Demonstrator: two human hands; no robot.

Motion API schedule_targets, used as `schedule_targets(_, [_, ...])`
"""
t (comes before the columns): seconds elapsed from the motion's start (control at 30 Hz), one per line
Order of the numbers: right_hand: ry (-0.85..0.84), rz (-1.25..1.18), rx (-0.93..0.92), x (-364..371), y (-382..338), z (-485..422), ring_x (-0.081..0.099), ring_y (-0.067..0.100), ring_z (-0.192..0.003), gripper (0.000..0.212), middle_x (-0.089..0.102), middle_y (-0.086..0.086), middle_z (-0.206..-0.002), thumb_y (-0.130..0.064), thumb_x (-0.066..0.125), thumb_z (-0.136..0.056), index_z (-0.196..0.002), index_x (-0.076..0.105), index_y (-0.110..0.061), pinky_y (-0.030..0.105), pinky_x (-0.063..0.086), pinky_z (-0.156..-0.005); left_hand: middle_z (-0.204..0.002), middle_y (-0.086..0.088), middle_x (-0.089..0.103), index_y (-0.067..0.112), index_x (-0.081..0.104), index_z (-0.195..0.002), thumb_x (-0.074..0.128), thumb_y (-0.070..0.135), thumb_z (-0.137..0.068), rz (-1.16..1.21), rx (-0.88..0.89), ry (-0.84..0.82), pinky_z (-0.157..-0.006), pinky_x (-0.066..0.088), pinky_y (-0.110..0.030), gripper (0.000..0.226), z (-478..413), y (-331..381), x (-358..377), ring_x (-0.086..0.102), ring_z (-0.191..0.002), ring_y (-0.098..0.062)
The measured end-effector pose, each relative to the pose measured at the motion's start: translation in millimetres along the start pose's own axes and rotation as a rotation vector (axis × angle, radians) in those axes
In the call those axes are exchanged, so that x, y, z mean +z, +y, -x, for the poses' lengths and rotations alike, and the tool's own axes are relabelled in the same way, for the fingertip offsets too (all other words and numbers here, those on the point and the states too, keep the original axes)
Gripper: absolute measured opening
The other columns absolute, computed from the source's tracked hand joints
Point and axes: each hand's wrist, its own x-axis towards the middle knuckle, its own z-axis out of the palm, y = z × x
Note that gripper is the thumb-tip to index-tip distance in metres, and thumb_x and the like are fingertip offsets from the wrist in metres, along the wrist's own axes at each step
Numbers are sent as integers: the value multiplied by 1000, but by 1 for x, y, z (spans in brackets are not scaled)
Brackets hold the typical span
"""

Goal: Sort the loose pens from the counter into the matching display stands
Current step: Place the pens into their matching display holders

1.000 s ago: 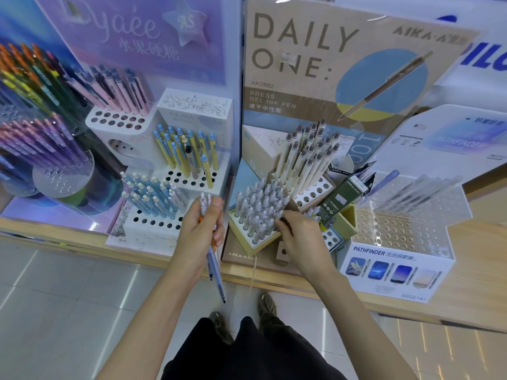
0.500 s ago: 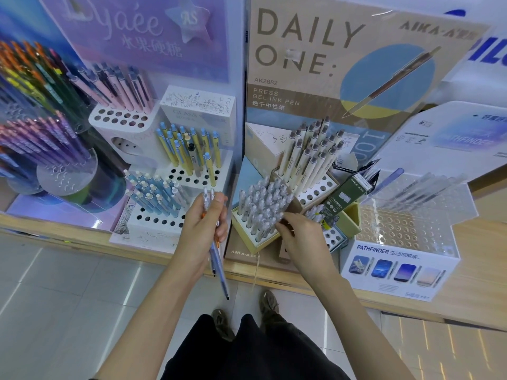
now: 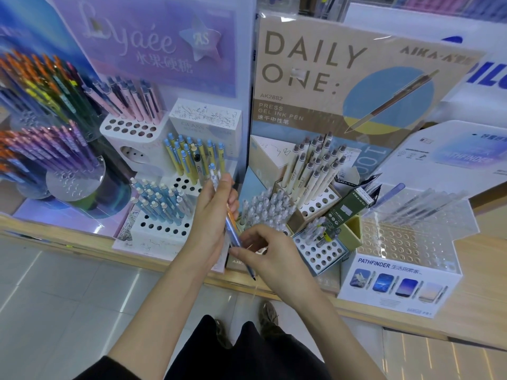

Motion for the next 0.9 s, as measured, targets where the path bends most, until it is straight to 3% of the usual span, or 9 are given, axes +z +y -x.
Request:
schedule_targets(0.13, [-9,4,-16,2,0,-2,51,-2,-52,5,58,-10,-62,-17,69,-86,-83,66,-16,10,36,-52,-51,10,33,17,45,-82,46,36,-98,19,-26,48,-47,26,-19,25,-1,0,2,30,-45,-4])
schedule_targets(0.23, [28,23,-22,0,2,1,56,0,-58,8,65,-7,-69,-17,63,-91,-84,65,-21,10,39,-55,-50,9,36,17,48,-79,40,51,-96,74,-103,73,-48,30,-20,39,-3,0,1,33,-44,-5])
schedule_targets(0.4, [189,-228,0,-14,7,2,56,5,-61,13,59,-10,-62,-13,49,-98,-93,60,-18,21,44,-59,-59,4,38,12,47,-87,28,18,-94,183,-129,-56,-54,29,-25,21,3,1,-6,31,-52,-11])
schedule_targets(0.53, [206,-388,-3,-16,0,0,42,1,-55,7,46,-16,-60,-26,60,-91,-97,62,-24,12,36,-54,-59,5,41,12,46,-93,29,7,-95,140,-158,-118,-56,33,-23,18,7,2,2,35,-56,-10])
schedule_targets(0.63, [267,-441,-21,-15,-7,-4,36,5,-51,7,40,-11,-58,-26,70,-86,-88,67,-20,14,34,-51,-70,1,49,11,48,-100,37,8,-101,99,-158,-183,-81,46,-35,11,9,-3,4,50,-77,-19])
schedule_targets(0.7, [293,-490,-41,-18,-12,-7,36,2,-46,5,43,-15,-52,-18,68,-87,-83,68,-20,13,32,-48,-90,-7,58,12,51,-100,45,14,-98,22,-144,-246,-98,46,-40,7,11,-8,0,56,-99,-26])
schedule_targets(0.77, [290,-534,-51,-25,-16,-10,42,0,-42,6,47,-17,-46,-14,65,-89,-84,68,-17,9,33,-46,-103,-7,66,15,55,-100,56,26,-87,-86,-114,-293,-88,50,-30,17,12,-11,-4,62,-99,-17])
schedule_targets(0.83, [257,-561,-58,-33,-20,-11,47,-3,-40,3,49,-18,-43,-12,64,-89,-88,66,-11,6,36,-43,-86,7,69,17,59,-97,63,34,-75,-190,-56,-316,-68,47,-18,28,14,-12,-5,60,-78,-6])
schedule_targets(0.9, [233,-553,-56,-37,-22,-10,48,-3,-40,5,49,-16,-45,-13,65,-88,-87,65,-8,6,36,-43,-74,11,68,16,62,-92,68,36,-70,-268,0,-316,-62,45,-13,30,15,-13,-5,60,-70,-4])
